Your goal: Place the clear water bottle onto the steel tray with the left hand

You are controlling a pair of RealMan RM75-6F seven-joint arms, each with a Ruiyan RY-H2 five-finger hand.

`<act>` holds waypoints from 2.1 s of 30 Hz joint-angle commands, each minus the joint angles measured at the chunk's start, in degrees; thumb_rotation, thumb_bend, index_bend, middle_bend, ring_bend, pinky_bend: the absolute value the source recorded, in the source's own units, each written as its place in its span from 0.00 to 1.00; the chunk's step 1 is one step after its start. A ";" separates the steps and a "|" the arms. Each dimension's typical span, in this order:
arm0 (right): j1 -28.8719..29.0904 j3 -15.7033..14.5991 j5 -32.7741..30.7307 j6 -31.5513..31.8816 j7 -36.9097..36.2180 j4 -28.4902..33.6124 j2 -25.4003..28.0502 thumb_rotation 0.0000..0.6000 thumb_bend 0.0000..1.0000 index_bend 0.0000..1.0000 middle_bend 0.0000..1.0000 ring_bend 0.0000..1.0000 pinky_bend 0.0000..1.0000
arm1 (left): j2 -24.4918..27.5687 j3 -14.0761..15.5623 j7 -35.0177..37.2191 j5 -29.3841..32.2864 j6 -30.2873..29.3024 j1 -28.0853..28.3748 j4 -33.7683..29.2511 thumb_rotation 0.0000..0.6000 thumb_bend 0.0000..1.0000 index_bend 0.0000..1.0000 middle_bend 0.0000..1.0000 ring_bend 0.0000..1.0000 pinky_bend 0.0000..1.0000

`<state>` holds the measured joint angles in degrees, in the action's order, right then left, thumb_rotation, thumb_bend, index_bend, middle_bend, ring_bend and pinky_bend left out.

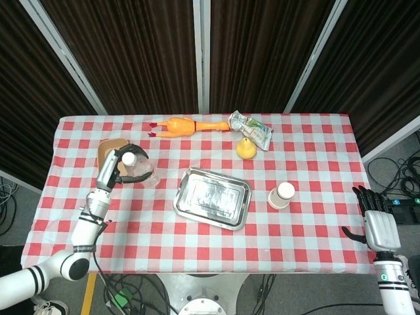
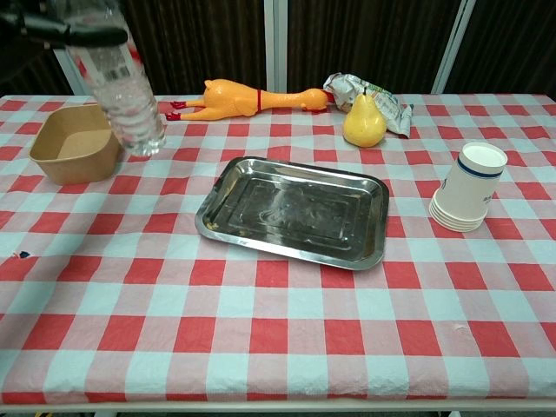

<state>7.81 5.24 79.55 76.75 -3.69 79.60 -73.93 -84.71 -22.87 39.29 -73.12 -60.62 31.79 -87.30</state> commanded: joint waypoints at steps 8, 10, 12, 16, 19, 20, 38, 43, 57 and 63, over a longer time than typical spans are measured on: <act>0.04 0.07 -0.19 -0.11 0.02 -0.06 -0.01 1.00 0.10 0.03 0.03 0.00 0.00 | -0.44 4.90 -0.39 4.06 5.04 -0.66 3.21 1.00 0.24 0.63 0.66 0.54 0.52; -0.04 0.14 -0.14 0.15 -0.08 -0.05 0.04 1.00 0.10 0.03 0.03 0.00 0.00 | -0.63 3.33 -0.14 3.36 4.42 0.43 3.73 1.00 0.24 0.63 0.66 0.54 0.52; -0.04 0.16 -0.23 0.09 -0.10 -0.17 0.00 1.00 0.10 0.03 0.03 0.00 0.00 | 0.14 1.19 -0.22 1.90 3.34 1.83 2.92 1.00 0.24 0.63 0.66 0.54 0.52; 0.05 -0.04 -0.19 -0.28 0.04 -0.26 -0.06 1.00 0.10 0.03 0.03 0.00 0.00 | 2.23 -1.93 -0.02 0.81 2.47 3.77 0.30 1.00 0.24 0.62 0.66 0.54 0.52; 0.07 -0.10 -0.17 -0.39 0.03 -0.33 -0.09 1.00 0.10 0.03 0.03 0.00 0.00 | 2.40 0.35 -0.45 1.56 3.22 2.81 0.47 1.00 0.24 0.62 0.66 0.54 0.53; 0.08 -0.06 -0.24 -0.42 -0.06 -0.36 -0.07 1.00 0.10 0.03 0.03 0.00 0.00 | 2.00 1.76 0.00 2.56 4.14 2.12 1.02 1.00 0.24 0.62 0.66 0.54 0.53; 0.30 -0.04 -0.54 -1.01 -0.03 -0.93 -0.33 1.00 0.10 0.03 0.03 0.00 0.00 | -0.11 1.84 0.86 1.18 6.32 5.83 1.08 1.00 0.25 0.62 0.66 0.54 0.53; 0.29 -0.03 -0.68 -1.13 -0.23 -1.21 -0.36 1.00 0.10 0.03 0.03 0.00 0.00 | 4.08 0.04 0.54 3.77 5.98 4.74 3.62 1.00 0.25 0.62 0.66 0.54 0.53; 0.30 -0.19 -0.71 -1.27 0.28 -1.27 -0.59 1.00 0.10 0.03 0.03 0.00 0.00 | 2.86 0.65 0.07 4.18 7.09 6.30 4.12 1.00 0.25 0.62 0.66 0.54 0.53; 0.37 -0.18 -0.74 -1.42 0.12 -1.55 -0.69 1.00 0.10 0.03 0.03 0.00 0.00 | 2.24 0.63 -0.63 5.26 8.40 7.36 3.41 1.00 0.25 0.62 0.66 0.54 0.53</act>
<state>8.18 5.05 78.81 75.32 -3.55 78.04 -74.62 -81.63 -22.51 39.02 -67.61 -52.70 38.61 -83.72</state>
